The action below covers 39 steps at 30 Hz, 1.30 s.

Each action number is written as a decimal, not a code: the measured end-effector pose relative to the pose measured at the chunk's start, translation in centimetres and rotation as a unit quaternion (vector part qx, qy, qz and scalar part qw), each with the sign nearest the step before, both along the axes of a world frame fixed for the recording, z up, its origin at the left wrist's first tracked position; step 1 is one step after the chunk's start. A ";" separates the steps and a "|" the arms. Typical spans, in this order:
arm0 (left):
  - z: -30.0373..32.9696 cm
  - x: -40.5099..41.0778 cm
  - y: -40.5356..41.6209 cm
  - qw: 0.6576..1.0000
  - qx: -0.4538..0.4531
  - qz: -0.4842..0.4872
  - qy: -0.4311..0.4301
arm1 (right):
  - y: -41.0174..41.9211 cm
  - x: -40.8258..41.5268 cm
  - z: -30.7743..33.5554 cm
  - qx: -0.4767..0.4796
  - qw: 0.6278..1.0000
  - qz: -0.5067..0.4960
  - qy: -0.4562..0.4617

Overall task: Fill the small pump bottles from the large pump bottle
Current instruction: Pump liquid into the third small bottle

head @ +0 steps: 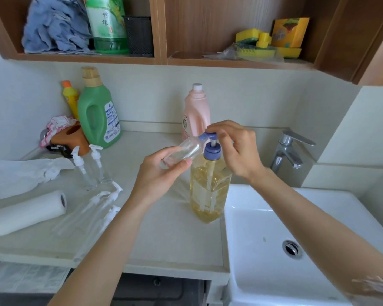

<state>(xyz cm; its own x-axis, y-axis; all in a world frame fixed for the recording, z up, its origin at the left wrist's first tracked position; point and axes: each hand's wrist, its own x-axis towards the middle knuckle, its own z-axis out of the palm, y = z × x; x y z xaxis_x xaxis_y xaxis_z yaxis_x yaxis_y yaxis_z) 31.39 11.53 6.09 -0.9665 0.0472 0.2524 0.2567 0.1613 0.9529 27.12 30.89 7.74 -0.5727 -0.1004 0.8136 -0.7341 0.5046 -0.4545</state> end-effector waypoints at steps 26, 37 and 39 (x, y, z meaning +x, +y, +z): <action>-0.4 -0.2 -0.5 0.998 -0.018 -0.026 -0.051 | 0.1 -0.1 -1.5 -0.027 0.999 0.013 0.013; -0.1 -0.6 -0.4 0.989 0.025 -0.076 -0.125 | -0.1 -0.9 -2.2 -0.084 0.996 0.008 0.014; -0.5 -0.9 -0.3 0.989 0.029 -0.064 -0.128 | -0.5 -1.1 -3.0 -0.091 0.995 -0.001 0.026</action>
<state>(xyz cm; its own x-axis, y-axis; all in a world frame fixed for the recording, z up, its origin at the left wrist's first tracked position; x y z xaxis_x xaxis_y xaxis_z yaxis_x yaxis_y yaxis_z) 30.53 11.19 5.58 -0.9859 0.1670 0.0056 0.0204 0.0870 0.9960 26.02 30.42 4.73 -0.5296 0.0535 0.8466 -0.7575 0.4193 -0.5003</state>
